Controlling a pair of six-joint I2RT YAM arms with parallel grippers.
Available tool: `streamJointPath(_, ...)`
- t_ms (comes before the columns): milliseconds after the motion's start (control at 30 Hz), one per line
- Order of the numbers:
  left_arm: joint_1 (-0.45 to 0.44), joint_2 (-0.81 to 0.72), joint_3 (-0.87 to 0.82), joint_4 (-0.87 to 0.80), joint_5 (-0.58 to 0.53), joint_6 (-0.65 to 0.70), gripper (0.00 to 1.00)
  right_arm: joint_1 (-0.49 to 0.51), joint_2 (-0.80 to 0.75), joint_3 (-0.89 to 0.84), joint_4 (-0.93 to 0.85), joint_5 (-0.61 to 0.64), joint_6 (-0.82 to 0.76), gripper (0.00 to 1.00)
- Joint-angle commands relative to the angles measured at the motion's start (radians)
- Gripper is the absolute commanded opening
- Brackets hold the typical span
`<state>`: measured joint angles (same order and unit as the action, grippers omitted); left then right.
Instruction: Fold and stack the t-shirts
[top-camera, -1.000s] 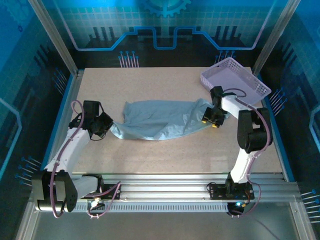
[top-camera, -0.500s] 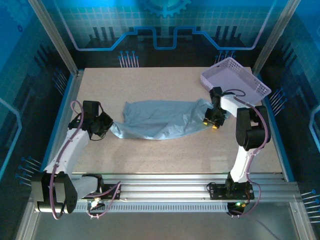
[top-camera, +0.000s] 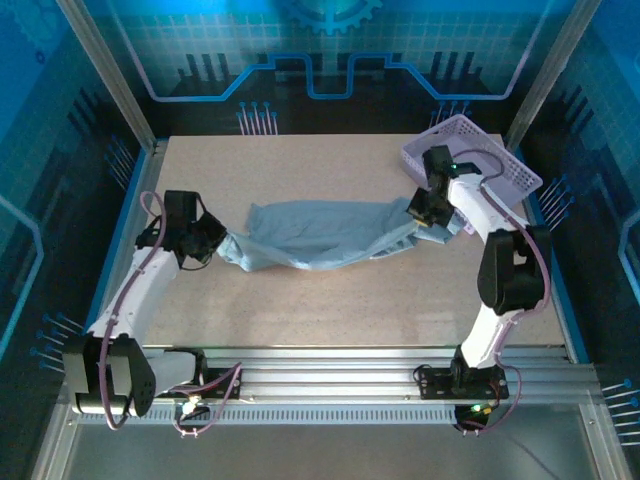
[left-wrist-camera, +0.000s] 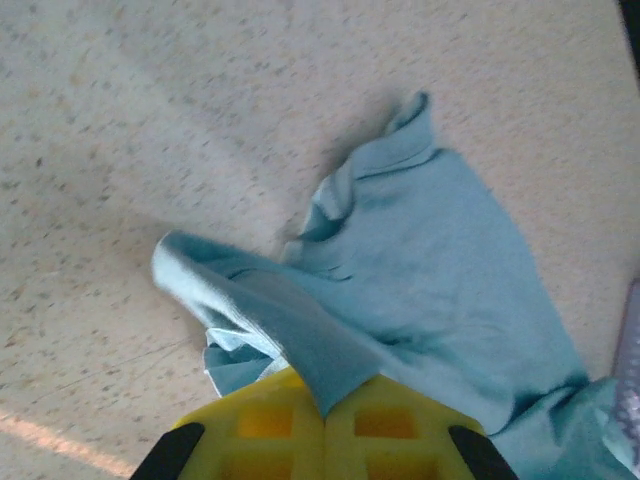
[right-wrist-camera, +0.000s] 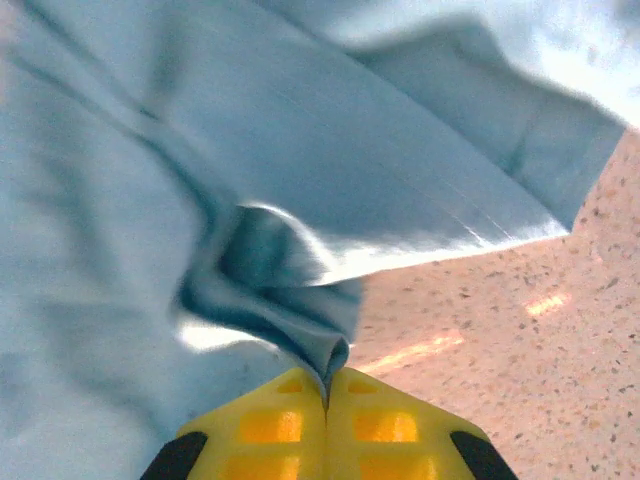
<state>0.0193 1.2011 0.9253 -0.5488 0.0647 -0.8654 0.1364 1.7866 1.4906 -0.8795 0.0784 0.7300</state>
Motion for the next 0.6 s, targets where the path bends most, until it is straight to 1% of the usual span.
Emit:
streamJointPath(0,-0.005,0.018,0.129,-0.003,-0.010,0.011,0.00,0.018,-0.079,0.102,-0.092,0.017,0.011,0.00)
streamJointPath(167,0.001,0.049,0.327,-0.034,-0.046,0.030,0.00,0.018,-0.146,0.256,-0.096,0.006,-0.008,0.00)
streamJointPath(267,0.002,0.035,0.422,-0.056,-0.080,0.040,0.00,0.018,-0.209,0.305,-0.075,0.019,-0.018,0.00)
streamJointPath(433,0.005,-0.079,0.477,-0.064,-0.138,0.047,0.00,0.006,-0.371,0.279,-0.023,0.026,-0.024,0.00)
streamJointPath(567,0.006,-0.228,0.477,-0.055,-0.198,0.072,0.00,-0.009,-0.558,0.192,0.047,0.027,-0.026,0.00)
